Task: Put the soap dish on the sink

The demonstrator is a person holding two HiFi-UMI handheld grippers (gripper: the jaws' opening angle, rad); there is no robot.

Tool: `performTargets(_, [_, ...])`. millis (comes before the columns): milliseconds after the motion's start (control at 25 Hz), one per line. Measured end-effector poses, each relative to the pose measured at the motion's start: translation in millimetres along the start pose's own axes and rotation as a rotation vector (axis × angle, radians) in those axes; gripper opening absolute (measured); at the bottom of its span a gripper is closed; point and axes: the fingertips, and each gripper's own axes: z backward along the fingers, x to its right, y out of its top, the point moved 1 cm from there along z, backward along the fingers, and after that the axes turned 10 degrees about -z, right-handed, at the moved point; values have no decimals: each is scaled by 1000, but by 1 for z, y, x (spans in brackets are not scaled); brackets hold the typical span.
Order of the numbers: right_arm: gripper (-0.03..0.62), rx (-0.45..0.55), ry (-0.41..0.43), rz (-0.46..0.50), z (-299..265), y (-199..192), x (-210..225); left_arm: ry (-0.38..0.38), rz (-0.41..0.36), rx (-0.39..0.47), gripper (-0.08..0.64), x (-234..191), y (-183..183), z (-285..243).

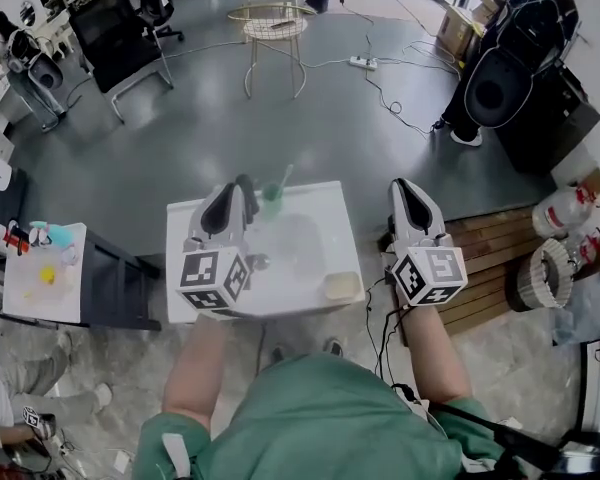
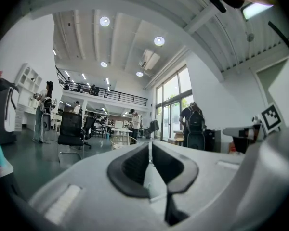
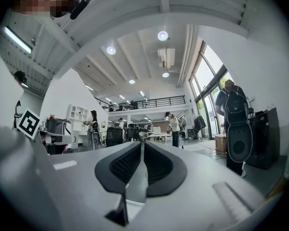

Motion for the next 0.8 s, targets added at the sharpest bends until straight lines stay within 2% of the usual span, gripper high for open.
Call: performTargets(800, [20, -1, 14, -11, 1, -2, 2, 2, 4, -16, 17, 6, -6, -2])
